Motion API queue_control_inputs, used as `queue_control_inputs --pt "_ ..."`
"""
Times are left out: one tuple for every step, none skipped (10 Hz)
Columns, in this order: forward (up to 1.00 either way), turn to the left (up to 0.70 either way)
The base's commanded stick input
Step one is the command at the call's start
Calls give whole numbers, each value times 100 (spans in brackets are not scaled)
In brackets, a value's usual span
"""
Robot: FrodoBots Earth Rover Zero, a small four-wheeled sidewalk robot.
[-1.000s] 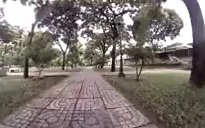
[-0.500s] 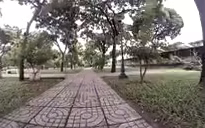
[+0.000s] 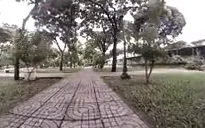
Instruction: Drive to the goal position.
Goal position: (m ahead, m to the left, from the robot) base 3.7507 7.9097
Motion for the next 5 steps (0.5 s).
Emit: queue_control_inputs --pt "70 0" --pt "70 0" --pt "70 0" --pt "70 0" --pt "70 0"
